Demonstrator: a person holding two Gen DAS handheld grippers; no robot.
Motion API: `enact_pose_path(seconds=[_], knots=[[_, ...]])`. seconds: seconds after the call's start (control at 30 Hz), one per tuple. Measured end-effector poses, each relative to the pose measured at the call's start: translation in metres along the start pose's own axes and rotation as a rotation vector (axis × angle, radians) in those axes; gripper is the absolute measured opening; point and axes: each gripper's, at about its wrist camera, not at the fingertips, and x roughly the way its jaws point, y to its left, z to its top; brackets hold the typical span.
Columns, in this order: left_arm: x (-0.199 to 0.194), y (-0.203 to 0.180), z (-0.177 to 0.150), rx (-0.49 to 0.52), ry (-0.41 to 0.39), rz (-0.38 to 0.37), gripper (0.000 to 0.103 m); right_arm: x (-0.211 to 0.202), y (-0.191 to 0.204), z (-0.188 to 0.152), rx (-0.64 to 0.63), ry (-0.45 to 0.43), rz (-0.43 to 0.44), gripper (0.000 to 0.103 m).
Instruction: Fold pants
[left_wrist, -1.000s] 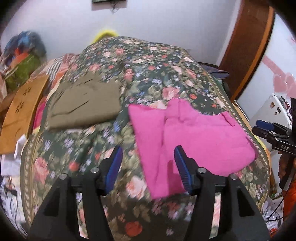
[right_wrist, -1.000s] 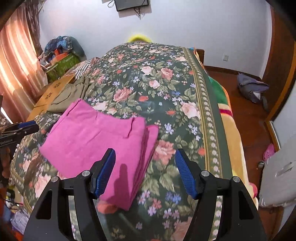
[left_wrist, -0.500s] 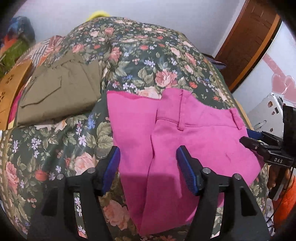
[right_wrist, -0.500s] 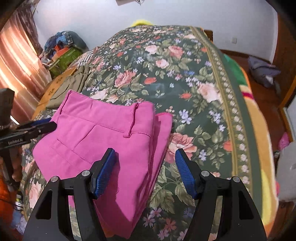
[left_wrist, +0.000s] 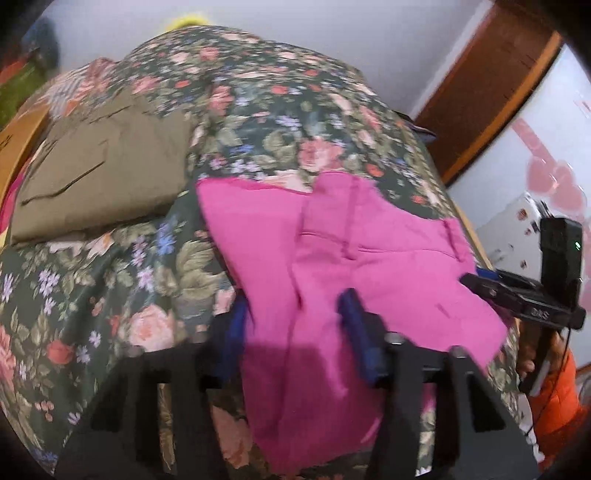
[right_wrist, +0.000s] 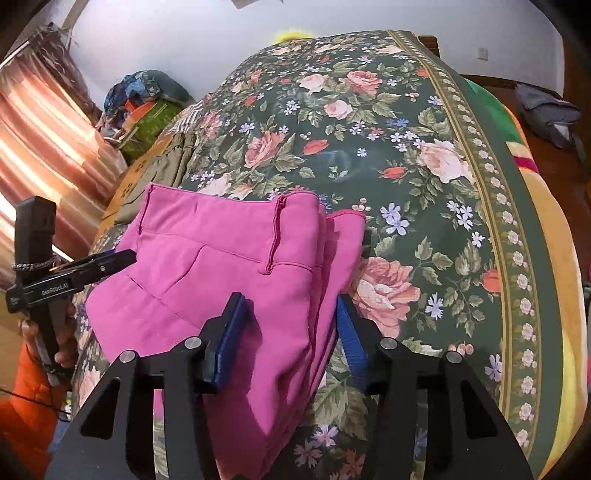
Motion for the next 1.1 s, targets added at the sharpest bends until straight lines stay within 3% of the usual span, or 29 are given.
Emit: enact_pose_path(seconds=[0.3, 0.73, 1.1], knots=[[-0.019, -0.013, 0.008, 0.05, -0.043, 0.007, 0.014, -0.006, 0.008, 0.007, -0.031, -0.034, -0.011, 0.021], [-0.067, -0.025, 0.022, 0.1, -0.155, 0.012, 0.012, -0.037, 0.042, 0.032, -0.12, -0.125, -0.027, 0.013], [-0.127, -0.002, 0.037, 0.077, -0.302, 0.065, 0.012, -0.053, 0.091, 0.064, -0.203, -0.232, 0.0, 0.013]])
